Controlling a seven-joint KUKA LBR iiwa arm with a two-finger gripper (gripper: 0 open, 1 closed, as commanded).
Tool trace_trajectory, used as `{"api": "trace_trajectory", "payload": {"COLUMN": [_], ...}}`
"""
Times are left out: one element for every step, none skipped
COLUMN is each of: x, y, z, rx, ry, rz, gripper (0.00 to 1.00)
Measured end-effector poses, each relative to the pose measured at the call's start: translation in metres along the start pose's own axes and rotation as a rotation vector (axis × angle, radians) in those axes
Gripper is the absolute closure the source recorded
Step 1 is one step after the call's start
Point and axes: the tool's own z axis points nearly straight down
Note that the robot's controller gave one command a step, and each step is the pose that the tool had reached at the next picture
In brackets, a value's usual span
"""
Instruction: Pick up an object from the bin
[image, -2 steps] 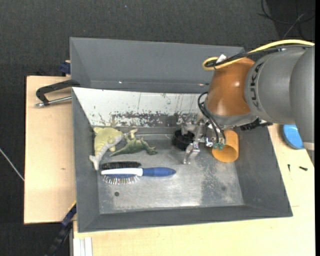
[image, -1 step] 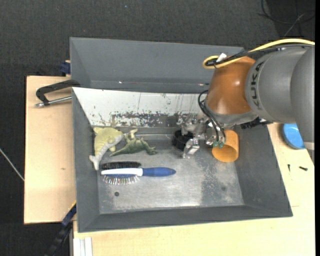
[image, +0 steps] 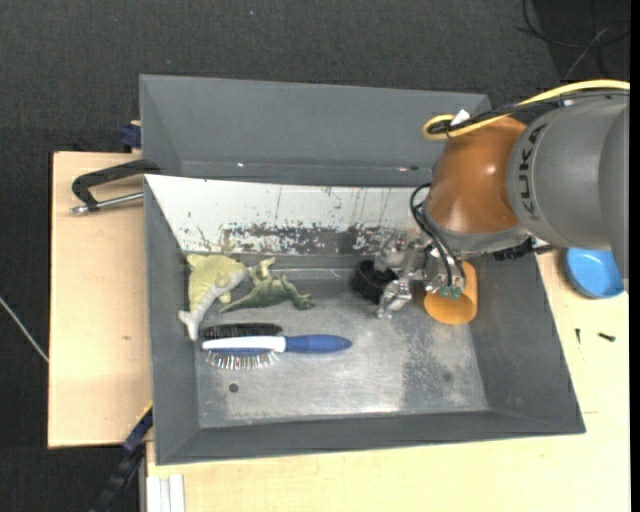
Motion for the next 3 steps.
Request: {"api": "trace_trajectory", "payload": {"x": [0.001,0.001,0.003], "y": [-0.015,-0.012,-0.014], "z": [-0.018,-0.012,-0.055], "rx": [0.008,0.013,0.008], "ry": [0.001,0.009,0.029], "rz": [0.004,0.009,0.051], "gripper": [1.0,1.0,1.0]}}
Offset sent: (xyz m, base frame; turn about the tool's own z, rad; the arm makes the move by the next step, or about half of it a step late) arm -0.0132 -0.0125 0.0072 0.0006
